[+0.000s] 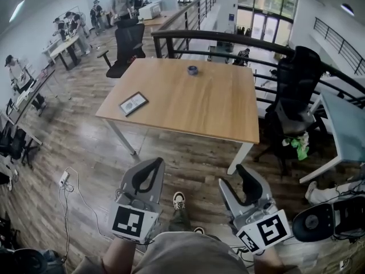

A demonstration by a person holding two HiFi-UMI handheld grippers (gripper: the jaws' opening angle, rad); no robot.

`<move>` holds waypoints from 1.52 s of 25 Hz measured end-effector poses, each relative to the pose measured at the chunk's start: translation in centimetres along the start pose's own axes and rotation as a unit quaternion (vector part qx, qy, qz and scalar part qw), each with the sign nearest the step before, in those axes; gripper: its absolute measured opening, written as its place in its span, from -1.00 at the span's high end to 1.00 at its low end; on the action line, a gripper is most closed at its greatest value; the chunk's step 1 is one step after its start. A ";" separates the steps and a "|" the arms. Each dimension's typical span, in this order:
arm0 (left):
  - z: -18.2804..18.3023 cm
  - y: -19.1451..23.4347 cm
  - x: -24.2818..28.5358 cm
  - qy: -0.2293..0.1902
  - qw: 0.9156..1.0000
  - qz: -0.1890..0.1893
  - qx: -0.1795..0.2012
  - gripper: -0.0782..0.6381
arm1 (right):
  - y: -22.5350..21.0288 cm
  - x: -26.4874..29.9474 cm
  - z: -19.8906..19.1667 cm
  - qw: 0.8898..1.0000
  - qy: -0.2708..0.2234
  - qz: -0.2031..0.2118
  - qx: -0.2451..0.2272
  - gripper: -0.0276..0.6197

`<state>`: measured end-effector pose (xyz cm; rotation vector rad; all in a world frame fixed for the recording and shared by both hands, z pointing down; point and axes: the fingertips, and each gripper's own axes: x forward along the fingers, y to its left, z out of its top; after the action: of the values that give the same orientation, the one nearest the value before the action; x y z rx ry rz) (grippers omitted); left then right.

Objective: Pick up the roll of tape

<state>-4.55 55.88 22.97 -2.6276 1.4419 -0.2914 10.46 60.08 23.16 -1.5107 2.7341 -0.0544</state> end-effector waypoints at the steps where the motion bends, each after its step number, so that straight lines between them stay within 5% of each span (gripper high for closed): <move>1: -0.2 0.3 0.5 0.002 1.000 -0.001 -0.001 0.78 | -0.3 0.5 -0.1 1.000 0.000 -0.001 -0.002 0.34; 22: -2.8 17.3 16.9 0.019 0.999 -0.020 -0.025 0.78 | -6.4 22.4 0.3 1.000 0.024 0.008 0.000 0.34; 38: -3.8 28.5 25.9 0.004 0.999 -0.030 -0.024 0.78 | -11.6 36.8 0.9 0.999 0.030 -0.032 -0.020 0.34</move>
<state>-15.15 18.68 23.53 -2.7156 1.3908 -0.2763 0.69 22.72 22.73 -1.6328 2.7498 -0.0466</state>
